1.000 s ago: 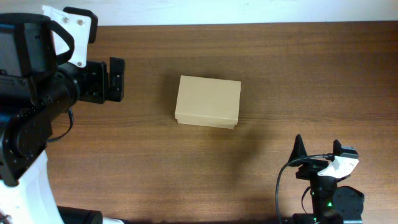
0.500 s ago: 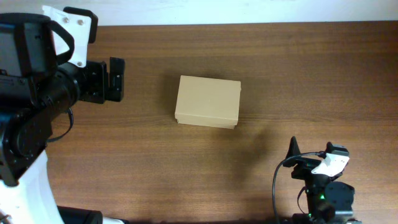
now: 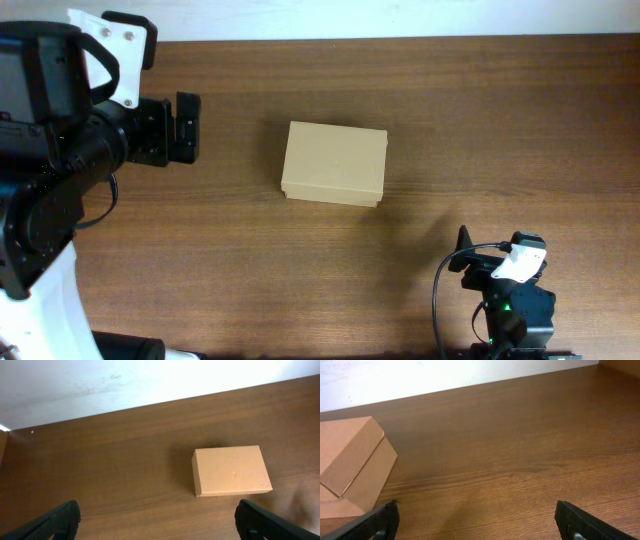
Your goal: Pack container
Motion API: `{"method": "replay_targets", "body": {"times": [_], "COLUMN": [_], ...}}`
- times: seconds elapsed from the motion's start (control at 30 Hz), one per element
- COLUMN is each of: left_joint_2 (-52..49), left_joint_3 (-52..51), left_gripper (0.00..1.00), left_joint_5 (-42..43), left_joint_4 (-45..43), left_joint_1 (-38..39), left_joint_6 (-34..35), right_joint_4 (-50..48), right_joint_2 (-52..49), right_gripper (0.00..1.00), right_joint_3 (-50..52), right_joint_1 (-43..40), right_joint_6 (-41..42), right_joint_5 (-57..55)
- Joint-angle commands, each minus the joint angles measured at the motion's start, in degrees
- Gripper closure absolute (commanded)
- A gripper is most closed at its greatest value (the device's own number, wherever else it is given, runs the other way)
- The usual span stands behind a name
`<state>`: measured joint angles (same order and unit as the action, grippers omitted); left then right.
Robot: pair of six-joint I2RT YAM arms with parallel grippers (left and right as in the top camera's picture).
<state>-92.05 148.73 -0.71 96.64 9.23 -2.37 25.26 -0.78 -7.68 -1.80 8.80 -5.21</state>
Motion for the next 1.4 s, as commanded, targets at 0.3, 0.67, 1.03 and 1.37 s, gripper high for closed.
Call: {"method": "replay_targets", "body": {"times": [0.3, 0.67, 1.03, 1.37], "left_joint_2": [-0.17, -0.17, 3.06, 26.91], "left_joint_3": [0.04, 0.04, -0.98, -35.80], "left_gripper": [0.00, 0.00, 0.00, 0.00], "left_joint_5": [-0.20, -0.17, -0.92, -4.72], "left_joint_4": [0.00, 0.00, -0.04, -28.15], "left_joint_1": [-0.02, -0.02, -0.04, -1.36], "left_joint_6": [0.17, 0.17, -0.35, -1.57], "right_joint_4": [-0.04, -0.04, -0.04, -0.04], "right_joint_2": [0.63, 0.63, 0.63, 0.63], "right_gripper": [0.01, 0.01, 0.01, 0.01], "right_joint_3": [0.44, 0.44, 0.42, 0.42], "right_joint_1": [-0.52, -0.52, -0.52, -0.52], "right_joint_6": [-0.15, -0.13, -0.13, -0.15], "right_joint_5": [-1.29, -1.29, -1.29, -1.29]}}
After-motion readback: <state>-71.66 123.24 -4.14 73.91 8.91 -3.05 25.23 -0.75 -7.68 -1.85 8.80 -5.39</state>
